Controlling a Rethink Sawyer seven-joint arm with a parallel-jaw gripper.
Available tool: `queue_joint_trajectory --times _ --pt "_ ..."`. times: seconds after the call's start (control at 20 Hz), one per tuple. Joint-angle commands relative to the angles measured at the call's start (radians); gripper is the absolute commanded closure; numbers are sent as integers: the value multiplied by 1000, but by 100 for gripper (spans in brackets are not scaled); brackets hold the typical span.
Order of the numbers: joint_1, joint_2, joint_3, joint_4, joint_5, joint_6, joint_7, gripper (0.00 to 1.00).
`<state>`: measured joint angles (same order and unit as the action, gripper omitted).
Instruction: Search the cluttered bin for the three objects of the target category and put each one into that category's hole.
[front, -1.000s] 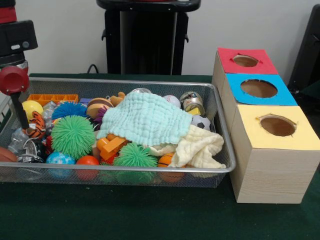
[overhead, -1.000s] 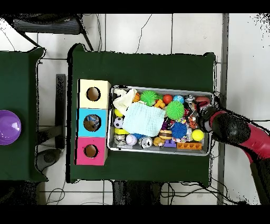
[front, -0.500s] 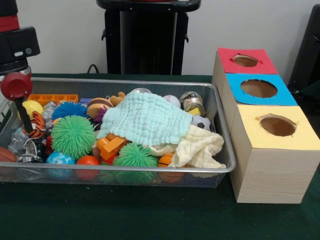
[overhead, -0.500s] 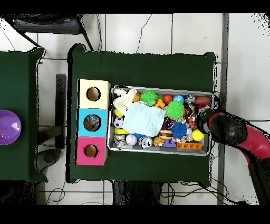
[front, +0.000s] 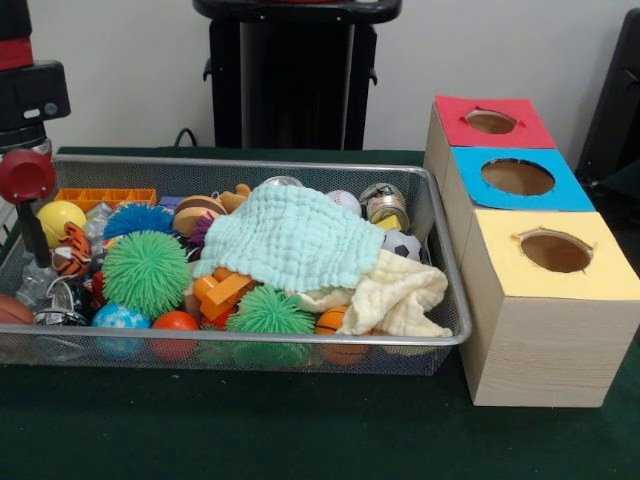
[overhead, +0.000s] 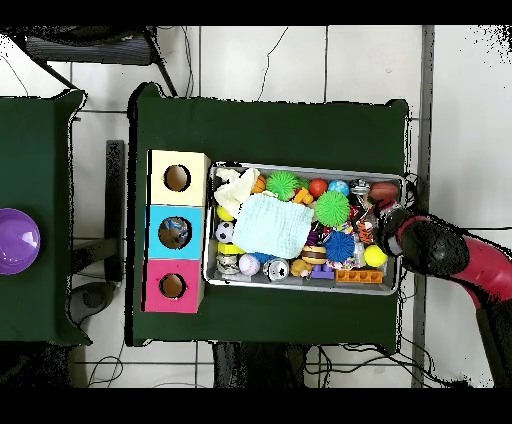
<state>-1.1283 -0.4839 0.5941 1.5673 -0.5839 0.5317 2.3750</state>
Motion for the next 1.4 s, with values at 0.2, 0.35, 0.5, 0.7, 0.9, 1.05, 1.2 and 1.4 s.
queue_joint_trajectory --times 0.2,0.35,0.5,0.7,0.9,1.05,1.2,1.4 --pt "12 5 23 -49 -91 137 -346 0" --pt "8 18 31 -52 -92 153 -366 0" --pt "7 31 36 -69 -94 162 -388 0" --pt "5 43 32 -80 -102 139 -396 0" --pt "9 57 29 -110 -104 140 -422 0" --pt "13 59 28 -125 -101 141 -433 0" --pt "15 74 33 -151 -93 151 -453 0" --pt "10 99 46 -159 -76 152 -471 0"
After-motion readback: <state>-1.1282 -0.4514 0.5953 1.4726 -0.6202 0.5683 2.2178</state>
